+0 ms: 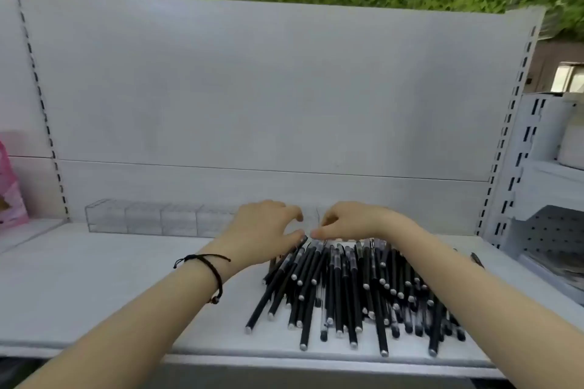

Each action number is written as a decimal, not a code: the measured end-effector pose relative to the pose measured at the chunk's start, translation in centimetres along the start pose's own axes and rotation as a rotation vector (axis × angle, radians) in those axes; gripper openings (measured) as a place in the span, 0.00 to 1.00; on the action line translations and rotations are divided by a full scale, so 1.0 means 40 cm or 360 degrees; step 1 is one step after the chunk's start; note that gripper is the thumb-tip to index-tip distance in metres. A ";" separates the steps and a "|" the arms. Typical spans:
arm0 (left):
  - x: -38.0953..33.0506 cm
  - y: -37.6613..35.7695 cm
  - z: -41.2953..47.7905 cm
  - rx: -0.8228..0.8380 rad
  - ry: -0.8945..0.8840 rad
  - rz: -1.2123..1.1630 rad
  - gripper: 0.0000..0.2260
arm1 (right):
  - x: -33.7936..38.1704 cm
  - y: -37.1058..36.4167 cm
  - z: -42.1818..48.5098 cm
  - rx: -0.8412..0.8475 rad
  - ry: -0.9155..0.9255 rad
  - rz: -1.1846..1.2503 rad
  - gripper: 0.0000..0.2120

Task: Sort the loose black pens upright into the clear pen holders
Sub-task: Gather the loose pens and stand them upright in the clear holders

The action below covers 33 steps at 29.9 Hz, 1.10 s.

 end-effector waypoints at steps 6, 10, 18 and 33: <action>0.025 -0.060 0.038 -0.0105 0.0008 -0.0056 0.13 | -0.012 -0.038 0.058 0.0041 -0.0027 0.0093 0.17; 0.032 -0.088 0.033 -0.0109 -0.0055 -0.0111 0.13 | -0.030 -0.047 0.075 0.0019 0.0003 0.0477 0.06; 0.060 -0.102 0.029 -0.0059 0.0121 -0.0500 0.11 | -0.050 -0.059 0.082 -0.0053 -0.0044 0.0502 0.13; 0.056 -0.094 0.021 -0.0156 0.0171 -0.0730 0.10 | -0.035 -0.055 0.063 0.0082 -0.0002 0.0984 0.11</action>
Point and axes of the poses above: each hand's wrist, its own z-axis towards the middle knuckle, its own y-axis out of the back of the hand, x = y × z, the point moved 7 cm from there along z, towards the middle knuckle, and after that the axes turned 3 degrees about -y, right-handed, at the moved point
